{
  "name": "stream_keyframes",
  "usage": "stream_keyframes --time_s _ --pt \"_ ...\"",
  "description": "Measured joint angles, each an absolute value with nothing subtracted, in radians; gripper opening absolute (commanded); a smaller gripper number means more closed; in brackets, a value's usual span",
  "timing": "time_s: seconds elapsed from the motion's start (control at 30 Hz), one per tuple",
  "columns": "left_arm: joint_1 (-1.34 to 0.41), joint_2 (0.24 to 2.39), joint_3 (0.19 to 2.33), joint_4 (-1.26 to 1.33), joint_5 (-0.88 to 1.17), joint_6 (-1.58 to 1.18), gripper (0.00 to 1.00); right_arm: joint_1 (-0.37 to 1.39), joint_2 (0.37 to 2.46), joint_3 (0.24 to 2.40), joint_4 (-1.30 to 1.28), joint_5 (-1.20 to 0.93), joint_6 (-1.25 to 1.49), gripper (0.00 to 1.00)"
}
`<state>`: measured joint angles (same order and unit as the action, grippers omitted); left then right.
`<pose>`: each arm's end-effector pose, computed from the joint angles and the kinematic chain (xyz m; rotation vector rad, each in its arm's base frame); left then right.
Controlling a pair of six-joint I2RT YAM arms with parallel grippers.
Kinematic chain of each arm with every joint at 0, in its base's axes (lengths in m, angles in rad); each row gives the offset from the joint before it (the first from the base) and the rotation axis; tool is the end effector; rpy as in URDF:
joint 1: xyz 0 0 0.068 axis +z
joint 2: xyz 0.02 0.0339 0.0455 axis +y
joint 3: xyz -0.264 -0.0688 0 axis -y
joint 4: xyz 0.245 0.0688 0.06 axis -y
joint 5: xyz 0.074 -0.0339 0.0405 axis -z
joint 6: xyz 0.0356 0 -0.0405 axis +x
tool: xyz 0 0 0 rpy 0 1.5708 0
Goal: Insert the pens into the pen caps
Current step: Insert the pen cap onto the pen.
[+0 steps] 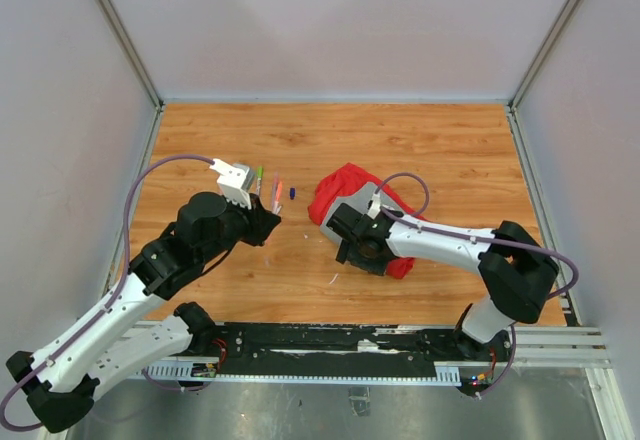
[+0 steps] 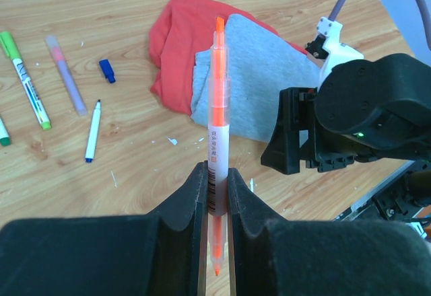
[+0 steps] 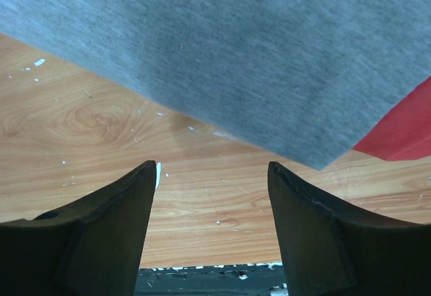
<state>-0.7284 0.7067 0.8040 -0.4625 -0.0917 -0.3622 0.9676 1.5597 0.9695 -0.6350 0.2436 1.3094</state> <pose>0.1212 -0.1037 0.3294 0.3001 1.9650 -0.6313 0.1720 0.2346 0.1889 0.5280 2.7125 0.2962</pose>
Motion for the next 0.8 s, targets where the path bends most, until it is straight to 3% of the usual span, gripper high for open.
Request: stream_keyframes --time_s 0.4,0.63,0.8 --pt "-0.728 0.697 0.804 -0.466 -0.093 -0.36 0.0 0.928 1.657 0.985 -0.661 0.224 1.312 0.59" --pt "-0.728 0.697 0.803 -0.466 -0.095 -0.36 0.0 0.92 1.67 0.992 -0.671 0.208 1.309 0.51" --pt "-0.728 0.697 0.801 -0.466 -0.096 -0.36 0.01 0.918 1.675 0.997 -0.678 0.208 1.306 0.39"
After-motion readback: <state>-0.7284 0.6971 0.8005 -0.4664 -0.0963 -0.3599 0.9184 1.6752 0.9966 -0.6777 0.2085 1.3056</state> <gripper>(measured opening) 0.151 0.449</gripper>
